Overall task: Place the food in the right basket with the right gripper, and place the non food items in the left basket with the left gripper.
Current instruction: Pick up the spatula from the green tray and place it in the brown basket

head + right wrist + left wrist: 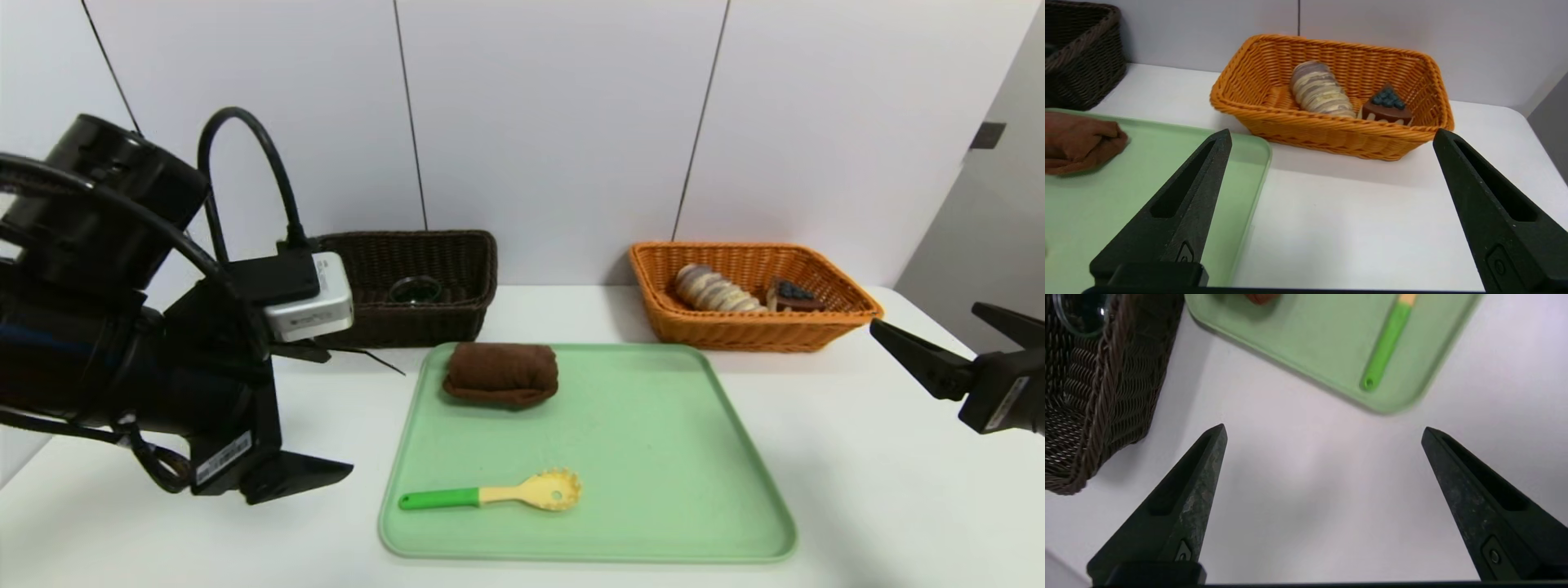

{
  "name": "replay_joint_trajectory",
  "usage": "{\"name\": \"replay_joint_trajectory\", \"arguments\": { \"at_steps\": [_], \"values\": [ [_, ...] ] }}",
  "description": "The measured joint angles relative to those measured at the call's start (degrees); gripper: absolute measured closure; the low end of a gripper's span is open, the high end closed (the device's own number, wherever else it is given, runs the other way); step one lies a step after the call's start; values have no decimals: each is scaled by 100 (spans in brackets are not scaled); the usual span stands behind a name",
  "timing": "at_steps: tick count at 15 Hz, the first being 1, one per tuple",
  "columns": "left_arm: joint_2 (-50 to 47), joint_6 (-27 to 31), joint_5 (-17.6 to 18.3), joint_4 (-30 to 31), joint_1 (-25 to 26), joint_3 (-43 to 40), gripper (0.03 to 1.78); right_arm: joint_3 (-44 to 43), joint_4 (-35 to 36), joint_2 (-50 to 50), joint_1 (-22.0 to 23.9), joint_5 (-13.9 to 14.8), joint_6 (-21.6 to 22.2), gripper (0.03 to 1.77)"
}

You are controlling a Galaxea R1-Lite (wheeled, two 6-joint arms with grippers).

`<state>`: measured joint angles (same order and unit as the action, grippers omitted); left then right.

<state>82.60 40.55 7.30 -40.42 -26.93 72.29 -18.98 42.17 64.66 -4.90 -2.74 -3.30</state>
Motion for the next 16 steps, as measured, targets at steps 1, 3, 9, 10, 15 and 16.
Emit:
{"name": "replay_joint_trajectory", "arguments": {
  "at_steps": [1, 3, 9, 10, 15, 16],
  "values": [
    [240, 601, -133, -677, -30, 458, 12, 93, 16, -57, 0, -87, 0, 11],
    [717, 1601, -364, -1520, -178, 1057, 12, 247, 28, -143, -2, -116, -2, 11],
    [1488, 2053, -601, -1636, -931, 1376, 12, 374, -5, -251, -9, -268, 2, 10],
    [1585, 1972, -660, -1453, -1025, 1385, 12, 391, -2, -254, -9, -271, 0, 10],
    [2150, 1849, -792, -803, -1240, 1530, 12, 473, 11, -262, -5, -271, 0, 10],
    [2277, 1832, -803, -775, -1301, 1597, 12, 473, 11, -262, -6, -271, -5, 10]
  ]
}}
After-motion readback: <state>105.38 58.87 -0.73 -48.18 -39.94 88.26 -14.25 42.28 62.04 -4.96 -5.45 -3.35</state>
